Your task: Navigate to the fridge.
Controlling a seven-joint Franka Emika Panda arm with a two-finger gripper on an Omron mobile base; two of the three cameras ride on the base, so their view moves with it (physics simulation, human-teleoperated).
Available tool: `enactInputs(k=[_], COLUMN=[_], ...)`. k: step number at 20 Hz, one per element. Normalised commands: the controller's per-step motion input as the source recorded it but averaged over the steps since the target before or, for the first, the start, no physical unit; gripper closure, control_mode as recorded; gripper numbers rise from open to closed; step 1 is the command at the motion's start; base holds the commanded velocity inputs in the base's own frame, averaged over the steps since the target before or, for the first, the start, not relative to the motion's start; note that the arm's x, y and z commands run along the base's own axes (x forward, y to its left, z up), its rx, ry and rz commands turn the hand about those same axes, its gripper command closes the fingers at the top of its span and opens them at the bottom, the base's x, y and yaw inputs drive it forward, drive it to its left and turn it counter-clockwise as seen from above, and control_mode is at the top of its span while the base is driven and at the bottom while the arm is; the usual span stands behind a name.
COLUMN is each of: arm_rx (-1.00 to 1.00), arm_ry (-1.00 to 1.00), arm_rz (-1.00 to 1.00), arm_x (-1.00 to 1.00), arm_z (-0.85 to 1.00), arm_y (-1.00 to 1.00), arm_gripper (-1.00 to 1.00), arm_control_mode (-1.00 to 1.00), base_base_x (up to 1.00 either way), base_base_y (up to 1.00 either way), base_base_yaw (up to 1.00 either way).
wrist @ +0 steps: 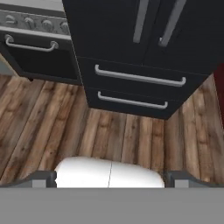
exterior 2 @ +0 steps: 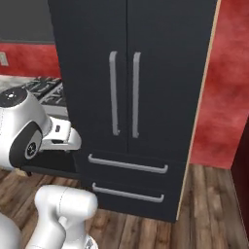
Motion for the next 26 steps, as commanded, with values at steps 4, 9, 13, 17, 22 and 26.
enactInputs(k=[4, 9, 13, 17, 22, 26], arm_rx=[0.00, 0.00, 0.00, 0.00, 0.00, 0.00], arm_ry=[0.00, 0.00, 0.00, 0.00, 0.00, 0.00], arm_rz=[0.00, 0.00, 0.00, 0.00, 0.00, 0.00], arm_x=[0.00, 0.00, 0.00, 0.00, 0.00, 0.00], arm_z=[0.00, 0.00, 0.00, 0.00, 0.00, 0.00], arm_y=[0.00, 0.00, 0.00, 0.00, 0.00, 0.00], arm_gripper=[-1.00, -1.00, -1.00, -1.00, -1.00, -1.00], arm_control_mode=[1.00, 1.00, 1.00, 1.00, 1.00, 1.00], base_base_x=[0.27, 0.69, 0.95, 0.76, 0.86, 0.84], base_base_y=[-0.90, -0.25, 0.02, 0.20, 0.03, 0.13], base_base_yaw=[0.00, -0.08, -0.14, -0.15, -0.14, -0.12])
